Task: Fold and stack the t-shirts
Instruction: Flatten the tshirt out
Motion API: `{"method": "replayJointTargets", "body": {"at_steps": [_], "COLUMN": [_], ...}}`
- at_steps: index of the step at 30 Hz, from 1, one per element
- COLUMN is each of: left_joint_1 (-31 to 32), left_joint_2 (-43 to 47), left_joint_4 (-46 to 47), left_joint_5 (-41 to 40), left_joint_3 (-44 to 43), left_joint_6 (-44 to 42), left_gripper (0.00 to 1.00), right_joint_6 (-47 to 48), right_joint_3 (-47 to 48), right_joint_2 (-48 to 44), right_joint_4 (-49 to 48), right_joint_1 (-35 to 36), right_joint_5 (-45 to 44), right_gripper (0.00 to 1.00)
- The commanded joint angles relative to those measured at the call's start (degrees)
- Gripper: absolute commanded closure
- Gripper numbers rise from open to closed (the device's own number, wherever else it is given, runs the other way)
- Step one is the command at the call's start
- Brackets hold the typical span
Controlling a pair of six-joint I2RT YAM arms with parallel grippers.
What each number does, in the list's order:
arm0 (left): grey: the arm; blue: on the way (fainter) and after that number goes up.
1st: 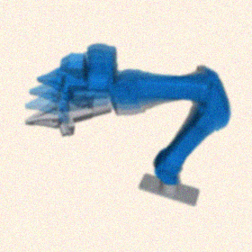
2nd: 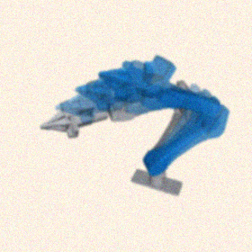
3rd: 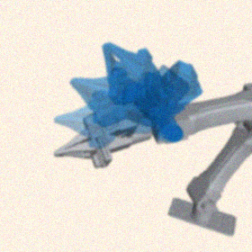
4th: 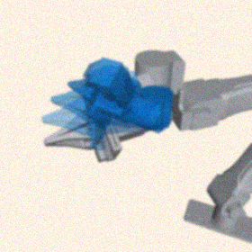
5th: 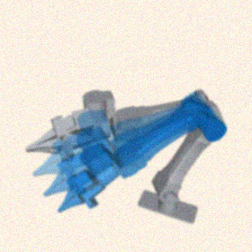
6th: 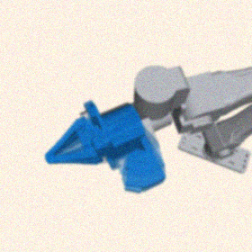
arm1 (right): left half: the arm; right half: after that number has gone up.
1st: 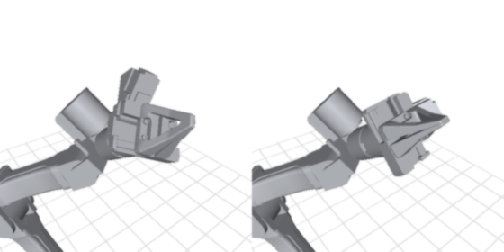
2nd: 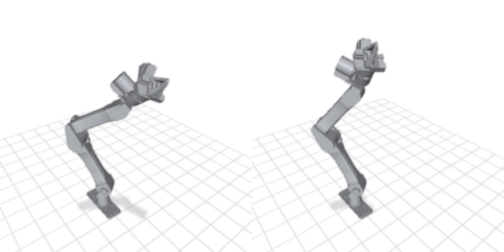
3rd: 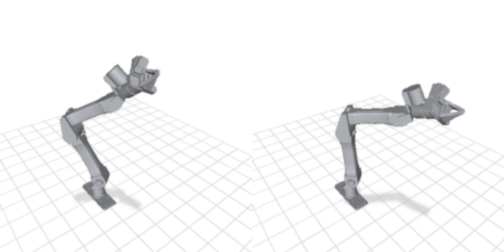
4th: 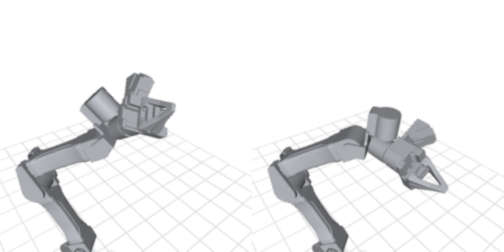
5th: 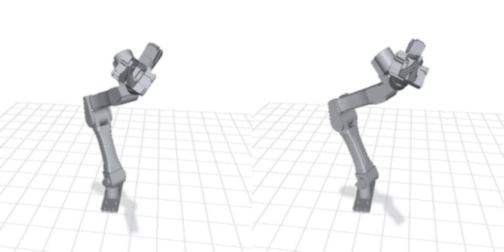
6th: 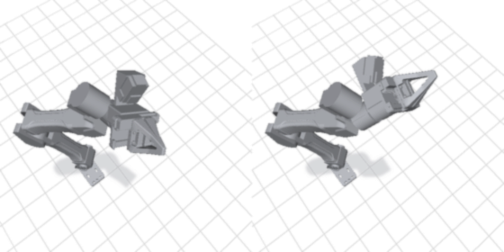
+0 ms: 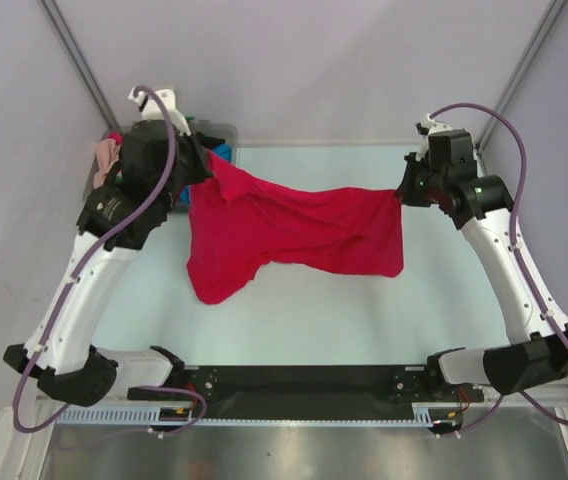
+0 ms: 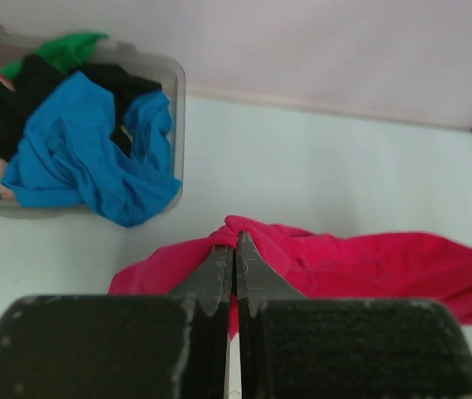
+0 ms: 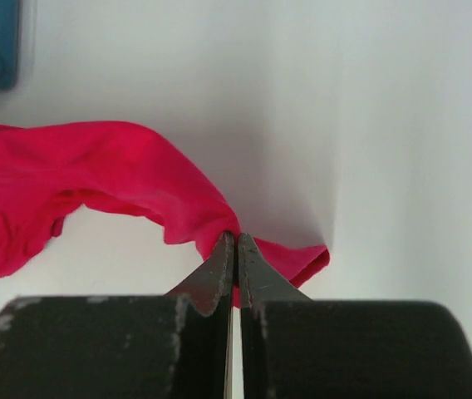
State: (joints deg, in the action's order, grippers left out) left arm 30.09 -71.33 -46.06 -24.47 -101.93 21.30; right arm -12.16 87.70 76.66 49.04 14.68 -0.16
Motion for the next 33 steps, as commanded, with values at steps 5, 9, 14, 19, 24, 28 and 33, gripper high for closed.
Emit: {"method": "replayJointTargets", "body": {"at_steps": [5,9,14,19,24,28,33], "left_joint_1": [-0.3,-0.3,-0.3,-0.3,-0.3,-0.3,-0.3], "left_joint_2": [0.6,3.7,9.4,12.2,5.3,-2.1,-10.9], "left_joint_4": [4.6,2.9,-0.5,-3.5,-6.7,-4.9,5.3], "left_joint_5": [5.7,6.4,6.8,6.9,7.9,10.6,12.4], "left_joint_3": [-9.6,-15.0,-18.7,-23.0,-26.4,-26.1,-27.1], "left_joint_6": [-7.1,-10.5,-12.0,-11.0,-9.9,-9.8,-10.6], "left_gripper": [1.0,1.0,1.0,1.0,1.0,1.0,1.0], "right_joint_6": [-0.1,-0.2,1.2,1.4,-1.2,-2.7,-0.9], "right_joint_3": [6.9,10.2,11.7,17.3,17.6,11.8,5.9], "right_joint_2": [-6.7,-11.2,-18.3,-21.1,-17.4,-13.8,-8.1], "right_joint_4": [0.1,0.4,0.1,2.9,8.9,8.0,-5.2], "right_joint_1": [-1.1,-1.1,-1.1,-1.1,-1.1,-1.1,-2.5], "right_joint_5": [0.8,2.0,0.3,0.3,-6.7,-10.4,-6.3], "right_gripper": [1.0,1.0,1.0,1.0,1.0,1.0,1.0]}}
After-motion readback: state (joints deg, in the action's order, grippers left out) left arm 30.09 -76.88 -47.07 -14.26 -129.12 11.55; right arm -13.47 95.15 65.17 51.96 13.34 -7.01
